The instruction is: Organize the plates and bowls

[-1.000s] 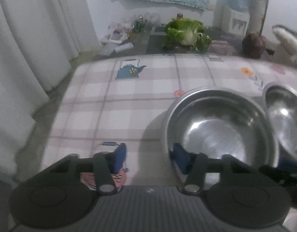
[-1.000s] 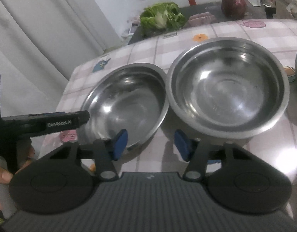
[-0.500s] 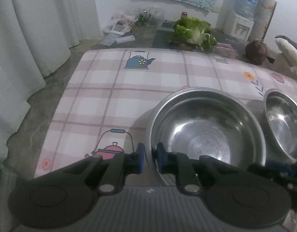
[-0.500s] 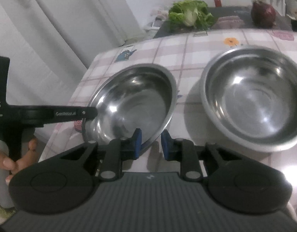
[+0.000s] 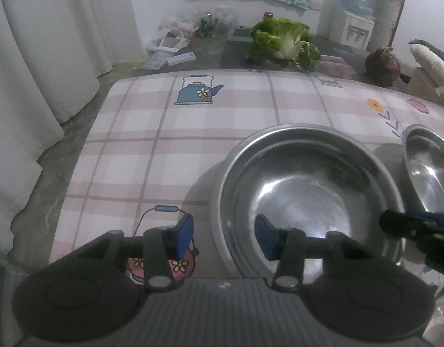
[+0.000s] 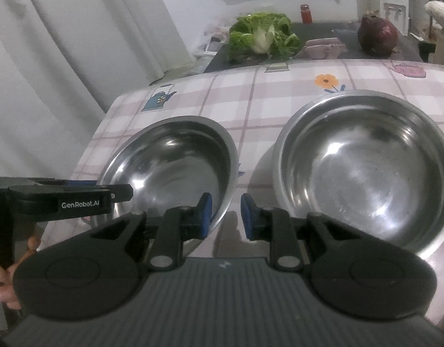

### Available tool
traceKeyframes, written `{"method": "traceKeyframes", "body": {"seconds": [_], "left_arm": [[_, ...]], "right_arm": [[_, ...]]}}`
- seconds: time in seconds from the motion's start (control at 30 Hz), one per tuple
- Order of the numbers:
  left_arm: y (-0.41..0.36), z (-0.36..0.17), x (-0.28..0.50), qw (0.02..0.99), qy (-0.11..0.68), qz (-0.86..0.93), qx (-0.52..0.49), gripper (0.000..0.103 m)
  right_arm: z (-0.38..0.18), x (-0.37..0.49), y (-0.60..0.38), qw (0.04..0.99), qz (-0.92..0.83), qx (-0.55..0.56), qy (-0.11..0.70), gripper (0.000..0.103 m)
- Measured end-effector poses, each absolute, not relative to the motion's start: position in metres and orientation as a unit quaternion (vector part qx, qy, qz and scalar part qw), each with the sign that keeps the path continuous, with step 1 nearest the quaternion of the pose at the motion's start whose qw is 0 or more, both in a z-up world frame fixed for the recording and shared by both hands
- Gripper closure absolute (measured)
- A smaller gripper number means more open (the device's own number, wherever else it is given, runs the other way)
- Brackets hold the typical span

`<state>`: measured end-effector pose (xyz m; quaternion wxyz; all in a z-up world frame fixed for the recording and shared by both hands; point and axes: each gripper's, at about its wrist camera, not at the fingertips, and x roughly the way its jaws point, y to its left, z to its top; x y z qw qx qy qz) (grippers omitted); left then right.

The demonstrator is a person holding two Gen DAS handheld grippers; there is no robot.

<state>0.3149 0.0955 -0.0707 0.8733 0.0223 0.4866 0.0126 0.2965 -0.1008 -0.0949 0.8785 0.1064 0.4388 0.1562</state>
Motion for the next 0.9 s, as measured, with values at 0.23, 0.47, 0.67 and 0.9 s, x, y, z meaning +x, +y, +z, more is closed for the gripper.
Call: {"method": "traceKeyframes", "body": {"seconds": [0.23, 0.47, 0.67, 0.9], "left_arm": [[0.1, -0.071, 0.315, 0.871, 0.49, 0.021, 0.004, 0.082], [0.094, -0.071, 0.316, 0.87, 0.492, 0.026, 0.023, 0.081], [0.094, -0.066, 0.311, 0.871, 0.491, 0.029, 0.022, 0.081], [0.094, -0.053, 0.306, 0.876, 0.481, 0.037, 0.029, 0.081]], "right_arm": [[-0.093, 0.299, -0.093, 0.879, 0.162, 0.103, 0.436, 0.085], [-0.096, 0.302, -0.09, 0.879, 0.158, 0.096, 0.438, 0.085], [-0.088, 0.298, -0.087, 0.883, 0.158, 0.089, 0.433, 0.085], [-0.078, 0.293, -0.088, 0.885, 0.163, 0.089, 0.428, 0.085]]}}
